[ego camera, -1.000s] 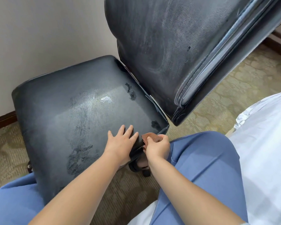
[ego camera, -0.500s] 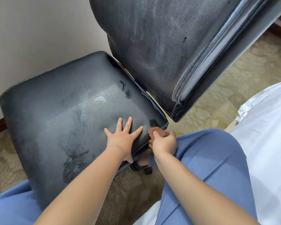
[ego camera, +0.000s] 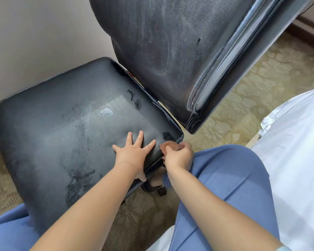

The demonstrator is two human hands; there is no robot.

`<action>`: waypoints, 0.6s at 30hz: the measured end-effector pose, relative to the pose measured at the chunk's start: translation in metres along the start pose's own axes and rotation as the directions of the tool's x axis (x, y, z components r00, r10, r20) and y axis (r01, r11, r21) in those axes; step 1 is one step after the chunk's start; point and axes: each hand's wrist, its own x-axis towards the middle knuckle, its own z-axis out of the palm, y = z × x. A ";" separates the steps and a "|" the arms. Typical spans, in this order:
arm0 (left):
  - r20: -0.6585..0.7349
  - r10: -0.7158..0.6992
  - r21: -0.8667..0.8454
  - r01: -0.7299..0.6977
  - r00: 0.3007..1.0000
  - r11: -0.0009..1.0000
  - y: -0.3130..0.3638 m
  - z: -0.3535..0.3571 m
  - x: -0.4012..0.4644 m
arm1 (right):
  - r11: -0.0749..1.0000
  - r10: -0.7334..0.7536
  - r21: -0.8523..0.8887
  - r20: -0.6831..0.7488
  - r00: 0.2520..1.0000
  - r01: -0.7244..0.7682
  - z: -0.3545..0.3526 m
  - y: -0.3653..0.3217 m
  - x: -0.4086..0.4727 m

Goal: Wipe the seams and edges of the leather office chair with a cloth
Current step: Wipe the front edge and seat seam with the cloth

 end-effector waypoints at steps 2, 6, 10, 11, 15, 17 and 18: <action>0.000 -0.002 0.001 0.002 1.000 1.000 0.001 0.000 0.000 | 1.000 -0.001 -0.015 -0.014 1.000 0.000 -0.004 -0.004 0.001; -0.008 0.002 -0.006 -0.002 1.000 1.000 0.000 0.000 0.002 | 0.990 -0.068 -0.122 0.040 0.997 0.072 -0.005 0.006 -0.017; -0.009 0.000 -0.009 0.000 1.000 1.000 0.001 -0.001 0.003 | 0.994 -0.053 -0.097 0.046 0.998 0.057 -0.001 0.010 -0.011; -0.009 -0.001 -0.010 0.001 1.000 1.000 0.001 -0.002 0.003 | 0.997 -0.035 -0.064 0.025 0.999 0.037 -0.001 0.005 -0.002; -0.026 0.001 -0.027 -0.001 1.000 1.000 0.000 -0.001 0.005 | 0.997 -0.017 -0.074 -0.004 1.000 0.016 -0.006 -0.020 0.025; -0.031 -0.006 -0.053 0.004 0.999 0.999 0.001 -0.002 0.006 | 0.994 -0.032 -0.104 0.015 0.999 0.033 -0.008 -0.020 0.022; -0.030 -0.011 -0.066 0.009 0.999 0.998 0.002 -0.003 0.007 | 0.992 -0.044 -0.115 0.030 0.999 0.047 -0.008 -0.017 0.015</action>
